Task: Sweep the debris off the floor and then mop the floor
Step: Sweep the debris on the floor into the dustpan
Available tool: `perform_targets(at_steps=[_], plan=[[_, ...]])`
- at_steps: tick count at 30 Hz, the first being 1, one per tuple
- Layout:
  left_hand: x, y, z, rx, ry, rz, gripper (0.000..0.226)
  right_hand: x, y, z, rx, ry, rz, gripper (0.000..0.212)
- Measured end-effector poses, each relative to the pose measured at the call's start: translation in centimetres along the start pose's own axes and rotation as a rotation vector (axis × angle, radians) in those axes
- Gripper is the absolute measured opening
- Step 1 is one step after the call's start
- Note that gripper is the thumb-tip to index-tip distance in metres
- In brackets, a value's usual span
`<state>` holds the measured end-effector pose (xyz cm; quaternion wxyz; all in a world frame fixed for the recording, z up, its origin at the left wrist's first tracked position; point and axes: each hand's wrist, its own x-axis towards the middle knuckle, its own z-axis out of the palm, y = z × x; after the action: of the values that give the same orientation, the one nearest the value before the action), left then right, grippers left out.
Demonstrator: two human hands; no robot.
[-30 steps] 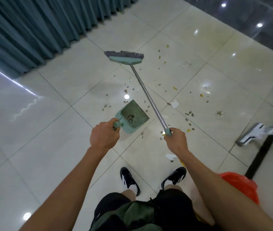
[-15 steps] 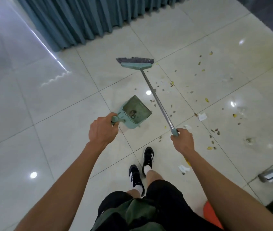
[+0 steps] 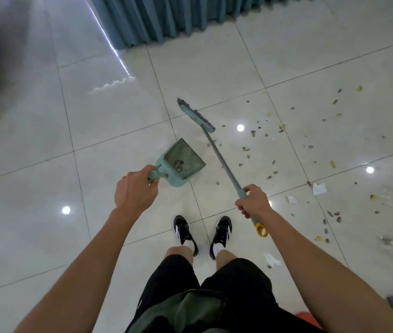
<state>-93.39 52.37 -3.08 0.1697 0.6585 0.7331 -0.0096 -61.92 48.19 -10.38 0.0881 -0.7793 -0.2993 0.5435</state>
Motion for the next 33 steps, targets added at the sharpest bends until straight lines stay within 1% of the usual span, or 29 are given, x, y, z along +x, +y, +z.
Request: perform_targets(at_steps=[2, 6, 10, 14, 18, 21, 25, 27, 29, 31, 33], plan=[[0.9, -1.7, 0.0, 0.010, -0.005, -0.029, 0.021, 0.7, -1.4, 0.8, -0.024, -0.037, 0.006, 0.041], [2.9, -5.3, 0.1, 0.042, -0.037, -0.042, 0.024, 1.6, -3.9, 3.2, -0.087, -0.058, 0.014, 0.035], [4.8, -7.9, 0.1, 0.068, -0.098, -0.023, 0.027, 2.4, -6.2, 6.1, -0.020, -0.059, 0.051, 0.033], [6.6, -9.9, 0.1, 0.071, -0.132, -0.003, 0.029, 3.0, -8.3, 9.1, -0.022, -0.081, 0.051, 0.019], [8.3, -10.5, 0.4, 0.080, -0.159, 0.033, 0.028, 3.9, -9.8, 11.1, -0.033, -0.105, 0.069, 0.011], [9.2, -10.4, 0.6, 0.082, -0.171, 0.048, 0.028, 4.5, -9.8, 11.4, -0.034, -0.130, 0.087, 0.013], [10.0, -9.1, 0.9, 0.102, -0.190, 0.066, 0.026, 5.5, -9.0, 9.9, -0.013, -0.158, 0.101, 0.019], [10.3, -8.1, 1.0, 0.104, -0.189, 0.066, 0.026, 6.1, -8.6, 8.8, -0.066, -0.120, 0.103, 0.020], [10.6, -6.9, 1.0, 0.124, -0.181, 0.077, 0.026, 6.7, -7.9, 7.6, -0.221, -0.052, 0.066, 0.019], [10.8, -5.4, 1.0, 0.152, -0.178, 0.093, 0.026, 6.8, -7.1, 6.4, -0.392, -0.026, 0.041, 0.017], [10.9, -4.0, 1.0, 0.175, -0.173, 0.111, 0.026, 6.8, -5.7, 5.2, -0.500, -0.017, 0.030, 0.023]])
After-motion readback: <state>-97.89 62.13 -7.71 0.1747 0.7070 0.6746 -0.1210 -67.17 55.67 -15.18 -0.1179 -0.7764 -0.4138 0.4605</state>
